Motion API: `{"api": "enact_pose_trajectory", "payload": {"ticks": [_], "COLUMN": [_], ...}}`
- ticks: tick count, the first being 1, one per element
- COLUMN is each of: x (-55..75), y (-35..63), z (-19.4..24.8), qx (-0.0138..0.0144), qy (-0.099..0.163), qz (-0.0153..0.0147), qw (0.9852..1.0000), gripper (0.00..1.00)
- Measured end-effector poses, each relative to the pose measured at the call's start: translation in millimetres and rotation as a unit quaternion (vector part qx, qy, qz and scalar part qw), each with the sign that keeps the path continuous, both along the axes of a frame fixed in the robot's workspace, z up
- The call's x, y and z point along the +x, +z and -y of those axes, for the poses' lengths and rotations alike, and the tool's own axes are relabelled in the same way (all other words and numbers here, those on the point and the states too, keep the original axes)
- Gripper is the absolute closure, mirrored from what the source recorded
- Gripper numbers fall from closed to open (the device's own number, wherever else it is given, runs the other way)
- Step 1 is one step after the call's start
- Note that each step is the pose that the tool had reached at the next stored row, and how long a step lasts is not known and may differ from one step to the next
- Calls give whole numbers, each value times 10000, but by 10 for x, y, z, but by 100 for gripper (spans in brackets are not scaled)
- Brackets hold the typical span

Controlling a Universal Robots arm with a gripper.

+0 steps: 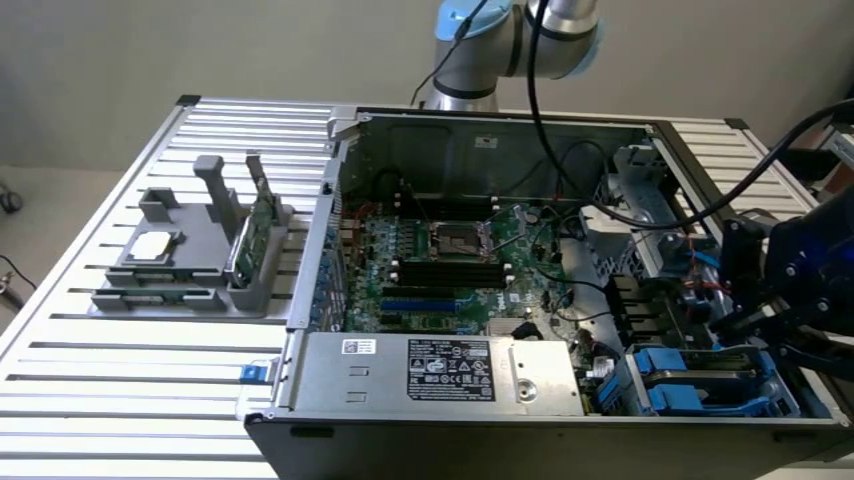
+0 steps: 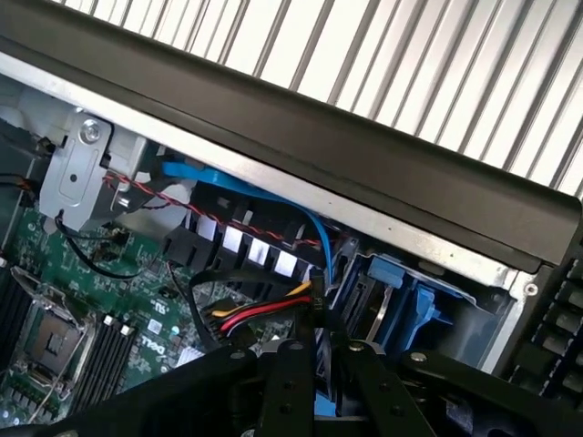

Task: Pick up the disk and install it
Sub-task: 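Insert the first disk wire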

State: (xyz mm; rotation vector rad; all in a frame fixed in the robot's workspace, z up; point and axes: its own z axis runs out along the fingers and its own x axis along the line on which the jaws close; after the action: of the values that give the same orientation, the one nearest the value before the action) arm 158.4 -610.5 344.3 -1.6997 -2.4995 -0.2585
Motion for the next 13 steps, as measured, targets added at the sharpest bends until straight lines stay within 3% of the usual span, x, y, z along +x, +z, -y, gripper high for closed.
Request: {"api": "enact_pose_trajectory", "payload": {"ticks": [8,13], "x": [0,0], "y": [-1,8], "z": [0,1], "qx": [-148,-171], "qy": [-184,-315], "qz": [-13,-32], "qw": [9997,9994], "gripper": [84,84]}}
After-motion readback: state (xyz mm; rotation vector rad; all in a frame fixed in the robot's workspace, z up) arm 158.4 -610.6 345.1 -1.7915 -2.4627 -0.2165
